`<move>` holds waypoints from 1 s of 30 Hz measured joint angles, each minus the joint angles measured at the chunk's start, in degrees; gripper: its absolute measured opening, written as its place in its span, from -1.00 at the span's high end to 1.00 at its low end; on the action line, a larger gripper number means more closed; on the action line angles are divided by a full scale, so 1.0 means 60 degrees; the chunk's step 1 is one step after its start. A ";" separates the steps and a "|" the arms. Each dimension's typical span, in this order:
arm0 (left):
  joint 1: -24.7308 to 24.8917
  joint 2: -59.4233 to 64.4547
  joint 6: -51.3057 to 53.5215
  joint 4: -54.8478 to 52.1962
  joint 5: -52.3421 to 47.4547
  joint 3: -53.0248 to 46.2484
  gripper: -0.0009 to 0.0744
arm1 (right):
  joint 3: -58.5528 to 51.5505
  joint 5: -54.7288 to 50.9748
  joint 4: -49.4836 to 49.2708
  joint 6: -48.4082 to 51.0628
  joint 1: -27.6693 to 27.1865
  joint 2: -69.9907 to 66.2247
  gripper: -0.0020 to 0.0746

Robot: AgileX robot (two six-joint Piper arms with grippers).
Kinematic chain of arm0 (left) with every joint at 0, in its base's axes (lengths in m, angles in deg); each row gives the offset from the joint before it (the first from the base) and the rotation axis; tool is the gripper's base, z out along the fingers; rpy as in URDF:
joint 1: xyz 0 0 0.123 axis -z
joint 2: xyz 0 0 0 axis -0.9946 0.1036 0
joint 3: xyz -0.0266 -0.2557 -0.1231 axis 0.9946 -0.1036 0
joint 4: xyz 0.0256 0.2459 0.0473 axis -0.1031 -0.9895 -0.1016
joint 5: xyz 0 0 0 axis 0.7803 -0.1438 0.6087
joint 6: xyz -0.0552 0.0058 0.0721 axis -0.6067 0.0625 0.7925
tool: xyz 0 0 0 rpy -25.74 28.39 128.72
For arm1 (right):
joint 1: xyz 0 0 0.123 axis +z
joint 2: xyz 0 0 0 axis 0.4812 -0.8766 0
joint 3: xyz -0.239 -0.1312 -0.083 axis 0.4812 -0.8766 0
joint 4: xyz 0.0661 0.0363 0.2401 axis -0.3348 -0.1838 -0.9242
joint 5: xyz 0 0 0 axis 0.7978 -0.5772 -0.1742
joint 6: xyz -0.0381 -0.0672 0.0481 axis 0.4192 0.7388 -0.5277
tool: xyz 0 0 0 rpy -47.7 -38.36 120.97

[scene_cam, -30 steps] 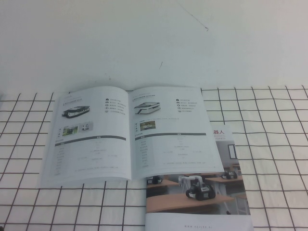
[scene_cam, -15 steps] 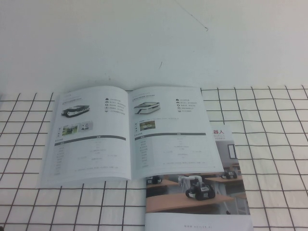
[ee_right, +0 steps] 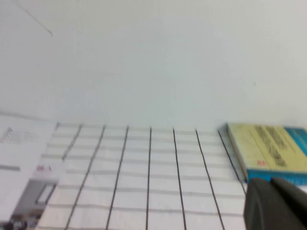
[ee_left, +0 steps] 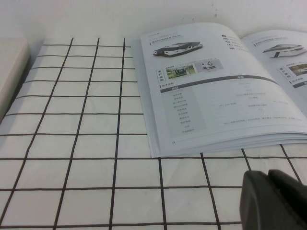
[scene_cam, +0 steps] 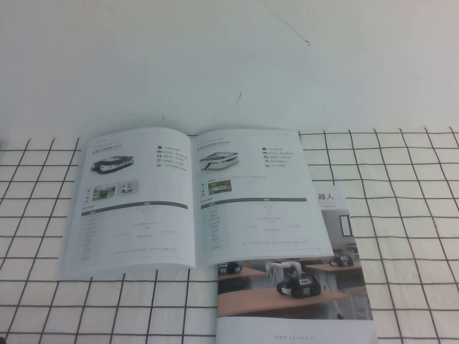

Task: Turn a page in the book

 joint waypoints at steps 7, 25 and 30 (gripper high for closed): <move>0.0000 0.0000 0.0000 0.0000 0.0000 0.0000 0.98 | -0.0569 -0.1667 0.0173 -0.0214 -0.0169 0.0015 0.95; 0.0000 0.0000 0.0000 0.0000 0.0000 0.0000 0.98 | -0.0569 -0.2130 0.0156 -0.0801 -0.0390 0.0015 0.95; 0.0000 0.0000 0.0000 0.0000 -0.0017 0.0000 0.99 | -0.0569 -0.2197 0.0142 -0.1074 -0.1055 0.0015 0.95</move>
